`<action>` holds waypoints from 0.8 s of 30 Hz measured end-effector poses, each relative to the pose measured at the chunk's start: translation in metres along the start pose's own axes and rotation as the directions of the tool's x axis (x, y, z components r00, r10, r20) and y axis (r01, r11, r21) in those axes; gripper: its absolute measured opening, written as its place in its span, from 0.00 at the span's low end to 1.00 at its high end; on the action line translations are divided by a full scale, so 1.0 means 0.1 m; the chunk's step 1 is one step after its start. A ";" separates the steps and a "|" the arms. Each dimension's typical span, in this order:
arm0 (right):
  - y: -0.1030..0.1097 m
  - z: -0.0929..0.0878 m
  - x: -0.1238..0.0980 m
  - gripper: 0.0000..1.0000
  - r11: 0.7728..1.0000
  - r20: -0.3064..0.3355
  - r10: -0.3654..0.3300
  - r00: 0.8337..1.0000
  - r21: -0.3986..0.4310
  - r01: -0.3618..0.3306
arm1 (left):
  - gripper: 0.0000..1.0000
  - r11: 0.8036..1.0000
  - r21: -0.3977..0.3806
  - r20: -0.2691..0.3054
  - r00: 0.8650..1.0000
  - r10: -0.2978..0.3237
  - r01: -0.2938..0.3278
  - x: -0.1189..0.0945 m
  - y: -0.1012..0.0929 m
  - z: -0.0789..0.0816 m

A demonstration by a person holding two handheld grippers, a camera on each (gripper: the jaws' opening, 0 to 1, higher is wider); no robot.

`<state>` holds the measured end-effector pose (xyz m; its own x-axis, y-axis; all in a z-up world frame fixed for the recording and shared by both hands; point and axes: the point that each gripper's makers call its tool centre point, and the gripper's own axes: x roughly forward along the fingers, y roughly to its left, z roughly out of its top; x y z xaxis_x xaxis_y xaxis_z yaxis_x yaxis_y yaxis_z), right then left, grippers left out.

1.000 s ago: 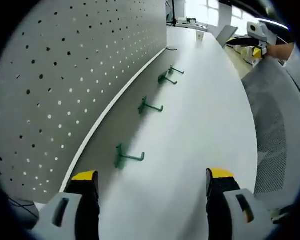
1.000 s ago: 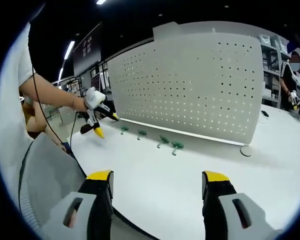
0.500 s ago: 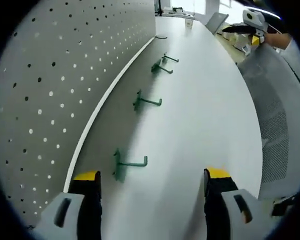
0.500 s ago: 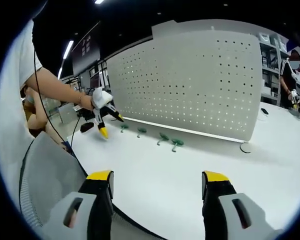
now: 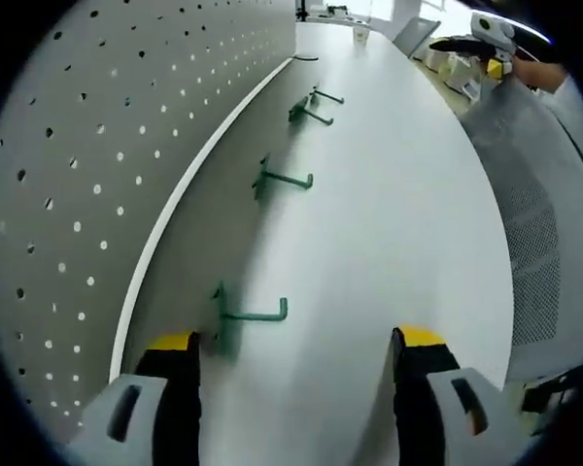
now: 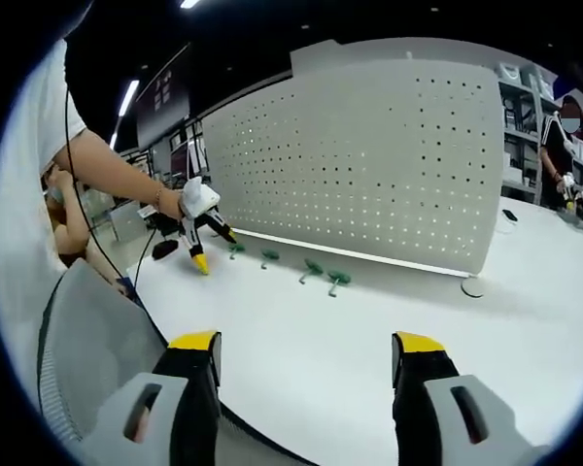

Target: Insert the hook assembly into the mounting plate slot until the hook locks in place.

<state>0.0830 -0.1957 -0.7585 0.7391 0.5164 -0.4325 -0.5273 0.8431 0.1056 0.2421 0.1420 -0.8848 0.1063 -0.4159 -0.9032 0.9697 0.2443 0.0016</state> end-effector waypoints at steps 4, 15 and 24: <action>0.00 0.00 0.01 0.69 1.000 -0.003 0.002 1.000 0.000 -0.002 | 0.83 1.000 0.002 0.001 1.000 0.000 0.000 -0.01 0.00 0.01; 0.00 0.04 0.03 0.69 1.000 0.010 0.002 1.000 -0.006 -0.002 | 0.47 0.994 -0.095 0.024 0.998 0.054 -0.052 -0.07 0.24 0.01; 0.01 0.02 0.02 0.69 1.000 0.011 0.003 1.000 -0.006 -0.003 | 0.25 0.989 -0.124 0.020 0.996 0.082 -0.079 -0.08 0.30 0.00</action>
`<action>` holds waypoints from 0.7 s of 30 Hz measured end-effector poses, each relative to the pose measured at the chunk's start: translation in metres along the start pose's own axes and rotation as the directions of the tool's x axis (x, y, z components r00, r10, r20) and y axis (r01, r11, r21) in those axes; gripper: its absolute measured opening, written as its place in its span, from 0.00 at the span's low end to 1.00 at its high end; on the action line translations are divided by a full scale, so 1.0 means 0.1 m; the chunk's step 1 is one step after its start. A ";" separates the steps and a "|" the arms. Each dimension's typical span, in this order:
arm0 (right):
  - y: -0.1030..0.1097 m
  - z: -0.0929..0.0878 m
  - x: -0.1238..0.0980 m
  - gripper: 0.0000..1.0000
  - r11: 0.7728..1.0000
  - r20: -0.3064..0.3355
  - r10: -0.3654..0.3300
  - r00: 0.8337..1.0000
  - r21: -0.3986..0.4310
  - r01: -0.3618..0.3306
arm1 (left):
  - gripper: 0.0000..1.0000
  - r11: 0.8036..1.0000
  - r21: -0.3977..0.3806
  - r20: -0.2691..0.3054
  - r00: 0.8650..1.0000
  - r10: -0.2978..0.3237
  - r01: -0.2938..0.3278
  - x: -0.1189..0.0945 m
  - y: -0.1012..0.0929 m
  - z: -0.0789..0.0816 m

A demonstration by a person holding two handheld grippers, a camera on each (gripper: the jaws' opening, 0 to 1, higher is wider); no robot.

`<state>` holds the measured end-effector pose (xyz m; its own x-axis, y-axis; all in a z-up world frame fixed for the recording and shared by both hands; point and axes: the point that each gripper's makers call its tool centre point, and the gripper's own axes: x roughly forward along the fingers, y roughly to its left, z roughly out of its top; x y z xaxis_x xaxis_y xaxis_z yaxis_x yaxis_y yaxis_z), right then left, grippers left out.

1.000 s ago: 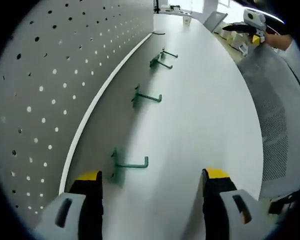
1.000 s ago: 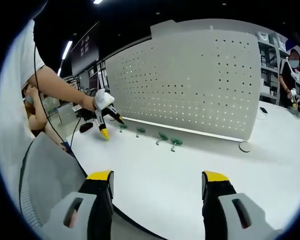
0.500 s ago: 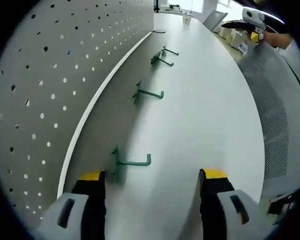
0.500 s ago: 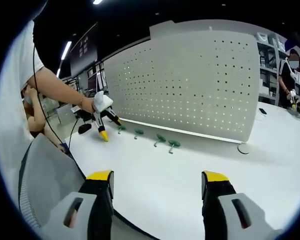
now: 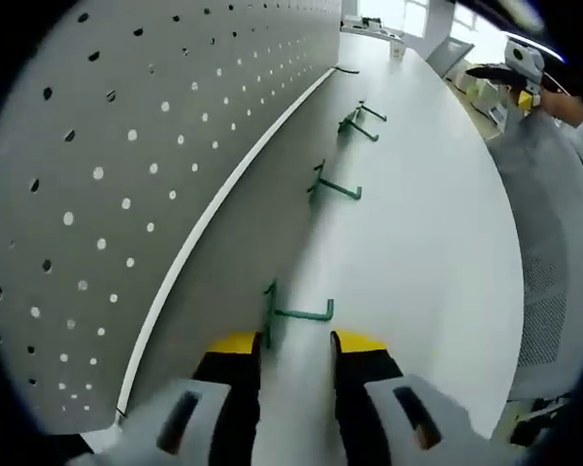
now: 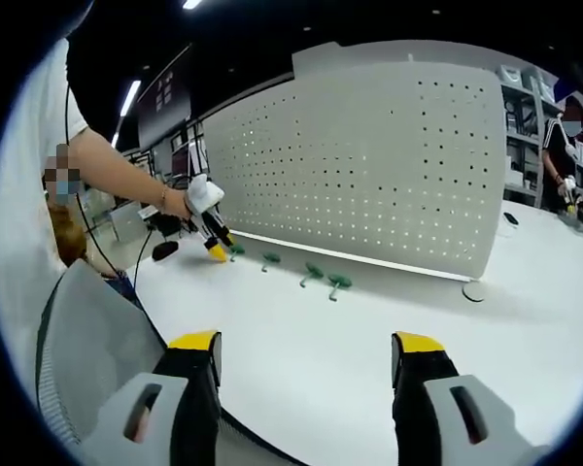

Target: Insert the hook assembly into the mounting plate slot until the hook locks in place.

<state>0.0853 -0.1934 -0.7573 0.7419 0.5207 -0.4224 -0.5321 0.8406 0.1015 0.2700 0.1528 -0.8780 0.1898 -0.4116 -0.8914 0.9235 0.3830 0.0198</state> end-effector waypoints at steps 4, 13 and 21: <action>0.01 -0.01 0.01 0.68 1.000 -0.004 0.003 1.000 -0.005 -0.003 | 0.16 0.997 -0.064 0.012 0.999 0.046 -0.045 0.00 0.06 0.01; -0.01 0.00 -0.01 0.68 1.000 0.000 -0.005 1.000 -0.002 0.005 | 0.05 0.994 -0.042 -0.010 0.995 0.104 -0.104 0.01 0.15 0.00; -0.01 0.00 -0.01 0.68 1.000 0.000 -0.004 1.000 -0.002 0.004 | 0.01 0.993 -0.046 -0.013 0.994 0.108 -0.109 0.00 0.16 -0.01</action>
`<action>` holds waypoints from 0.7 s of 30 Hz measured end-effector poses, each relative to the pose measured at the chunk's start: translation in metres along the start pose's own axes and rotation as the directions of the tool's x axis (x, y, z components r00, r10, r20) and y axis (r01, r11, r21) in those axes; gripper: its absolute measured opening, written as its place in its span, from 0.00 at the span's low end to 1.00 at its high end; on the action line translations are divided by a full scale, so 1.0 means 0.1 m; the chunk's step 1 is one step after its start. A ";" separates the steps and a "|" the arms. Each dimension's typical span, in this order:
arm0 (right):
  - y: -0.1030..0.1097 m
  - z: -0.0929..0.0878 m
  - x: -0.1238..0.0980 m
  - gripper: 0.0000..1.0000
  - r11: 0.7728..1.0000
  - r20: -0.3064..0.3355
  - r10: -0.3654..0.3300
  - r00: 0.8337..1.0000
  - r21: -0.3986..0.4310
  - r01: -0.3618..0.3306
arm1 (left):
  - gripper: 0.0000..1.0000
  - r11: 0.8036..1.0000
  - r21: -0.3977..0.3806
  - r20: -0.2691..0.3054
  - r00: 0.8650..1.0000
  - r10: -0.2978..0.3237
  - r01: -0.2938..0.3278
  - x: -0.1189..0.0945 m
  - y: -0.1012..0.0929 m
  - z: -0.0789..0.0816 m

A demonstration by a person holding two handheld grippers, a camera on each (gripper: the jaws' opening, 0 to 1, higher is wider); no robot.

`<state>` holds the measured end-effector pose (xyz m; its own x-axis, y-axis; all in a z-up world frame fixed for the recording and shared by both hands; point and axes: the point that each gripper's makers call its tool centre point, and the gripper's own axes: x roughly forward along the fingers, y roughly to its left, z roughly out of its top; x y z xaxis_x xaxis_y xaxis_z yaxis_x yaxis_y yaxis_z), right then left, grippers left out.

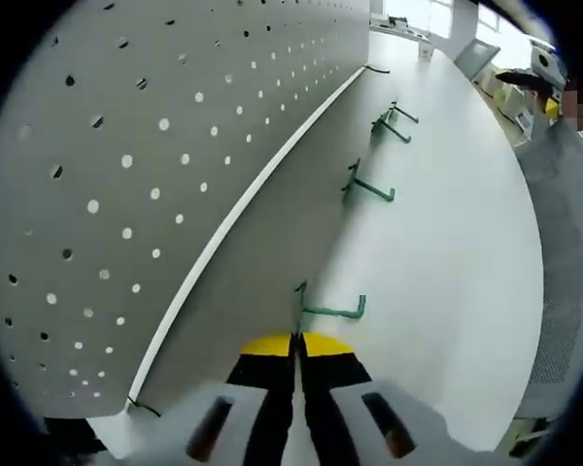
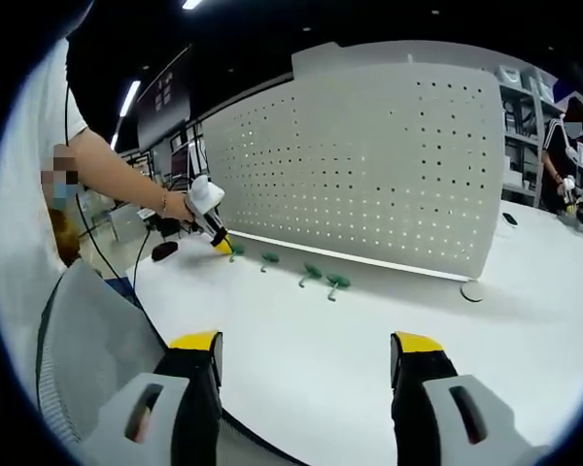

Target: Insert the hook assembly into the mounting plate slot until the hook locks in place.

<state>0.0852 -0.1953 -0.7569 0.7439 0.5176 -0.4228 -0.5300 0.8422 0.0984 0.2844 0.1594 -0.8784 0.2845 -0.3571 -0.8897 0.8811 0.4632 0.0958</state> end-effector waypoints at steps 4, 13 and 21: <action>0.00 0.00 0.00 0.68 1.000 -0.001 -0.001 1.000 -0.001 0.001 | 0.01 1.000 0.027 -0.007 1.000 0.004 -0.004 0.01 0.01 0.00; -0.01 0.01 0.00 0.68 1.000 0.000 -0.001 1.000 0.000 0.001 | 0.01 1.000 0.025 0.003 1.000 0.008 -0.008 0.01 0.01 0.00; -0.03 0.03 0.00 0.68 1.000 0.004 -0.005 1.000 -0.003 0.005 | 0.01 0.997 -0.067 0.173 0.984 0.047 -0.036 -0.06 0.02 0.10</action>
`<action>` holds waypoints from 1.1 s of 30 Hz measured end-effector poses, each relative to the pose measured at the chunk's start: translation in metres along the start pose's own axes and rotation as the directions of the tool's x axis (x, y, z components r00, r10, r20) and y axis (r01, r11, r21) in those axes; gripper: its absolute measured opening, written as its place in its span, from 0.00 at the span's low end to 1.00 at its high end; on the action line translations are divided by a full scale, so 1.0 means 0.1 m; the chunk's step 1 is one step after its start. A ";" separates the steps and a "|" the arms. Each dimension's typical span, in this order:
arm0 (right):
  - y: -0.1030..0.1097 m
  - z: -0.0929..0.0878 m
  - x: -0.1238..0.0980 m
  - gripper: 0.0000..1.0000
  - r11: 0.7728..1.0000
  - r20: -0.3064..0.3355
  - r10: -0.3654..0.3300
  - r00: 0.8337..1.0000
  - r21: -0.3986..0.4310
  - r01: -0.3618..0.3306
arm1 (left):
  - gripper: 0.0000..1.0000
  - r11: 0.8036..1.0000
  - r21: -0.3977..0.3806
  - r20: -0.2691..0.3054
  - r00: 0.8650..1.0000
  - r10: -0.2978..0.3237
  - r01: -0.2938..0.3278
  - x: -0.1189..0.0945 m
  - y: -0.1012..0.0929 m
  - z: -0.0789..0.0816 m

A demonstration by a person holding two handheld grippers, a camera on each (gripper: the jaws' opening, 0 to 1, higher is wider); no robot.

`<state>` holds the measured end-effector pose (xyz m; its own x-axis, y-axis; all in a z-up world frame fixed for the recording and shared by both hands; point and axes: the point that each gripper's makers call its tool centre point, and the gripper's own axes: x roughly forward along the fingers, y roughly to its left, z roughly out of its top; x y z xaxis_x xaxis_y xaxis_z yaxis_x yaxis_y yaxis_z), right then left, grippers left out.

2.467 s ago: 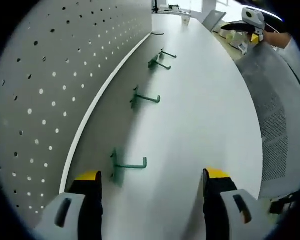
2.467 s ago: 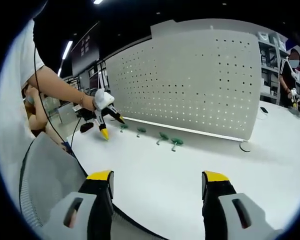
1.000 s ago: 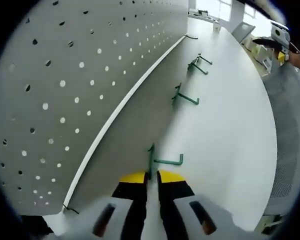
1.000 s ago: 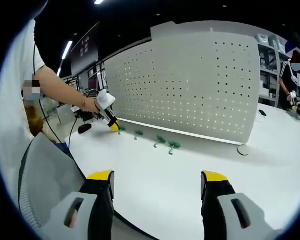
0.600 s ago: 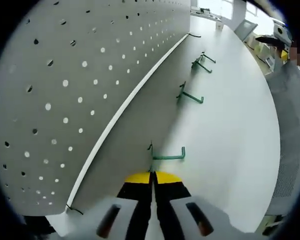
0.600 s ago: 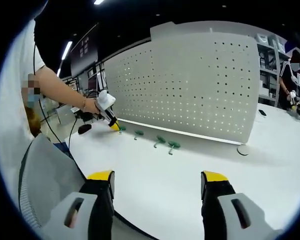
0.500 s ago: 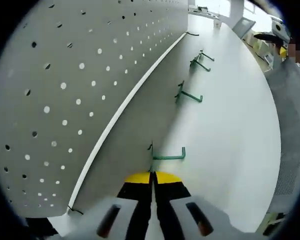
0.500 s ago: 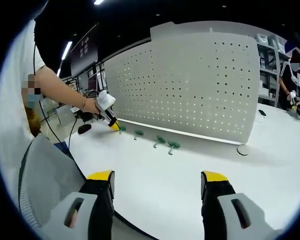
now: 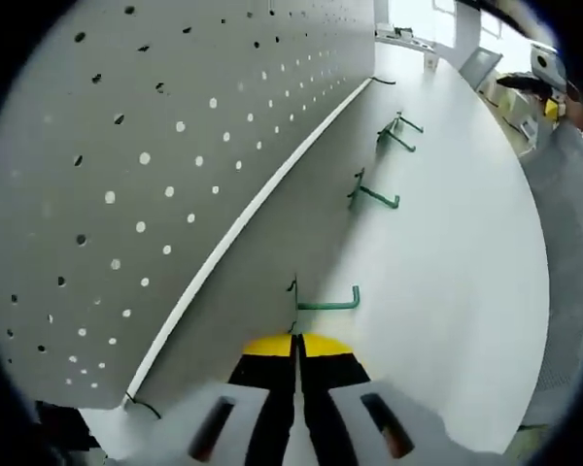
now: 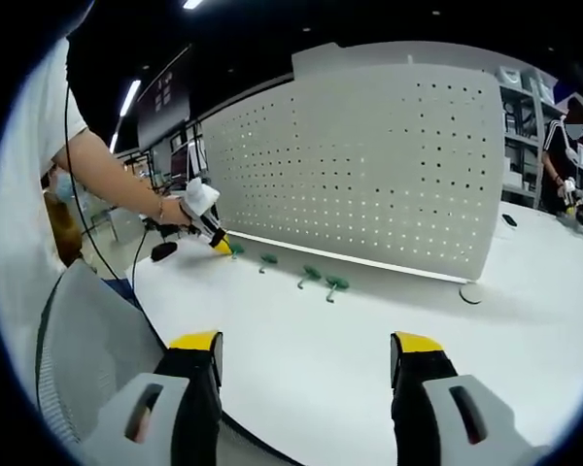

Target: Insert the hook assembly into the mounting plate slot until the hook locks in place.

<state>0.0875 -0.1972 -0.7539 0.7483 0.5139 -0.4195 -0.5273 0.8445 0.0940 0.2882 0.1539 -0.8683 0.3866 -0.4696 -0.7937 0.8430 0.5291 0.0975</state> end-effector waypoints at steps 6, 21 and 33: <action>-0.01 0.05 -0.01 0.68 1.000 0.020 -0.004 1.000 0.006 0.004 | 0.01 1.000 0.003 0.117 0.993 0.030 -0.030 -0.15 0.00 0.16; 0.00 0.12 0.05 0.68 1.000 0.048 0.011 0.999 0.013 -0.012 | 0.01 0.990 -0.103 0.307 0.944 0.120 -0.093 -0.47 -0.09 0.48; 0.04 0.19 0.07 0.68 1.000 0.069 0.023 0.997 0.003 -0.024 | 0.01 0.976 -0.183 0.458 0.868 0.191 -0.118 -0.81 -0.25 0.77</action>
<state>0.0983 -0.1868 -0.7390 0.7618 0.5426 -0.3538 -0.5435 0.8326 0.1064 0.2644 0.1244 -0.7600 0.6678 -0.6302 -0.3960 0.7085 0.7013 0.0787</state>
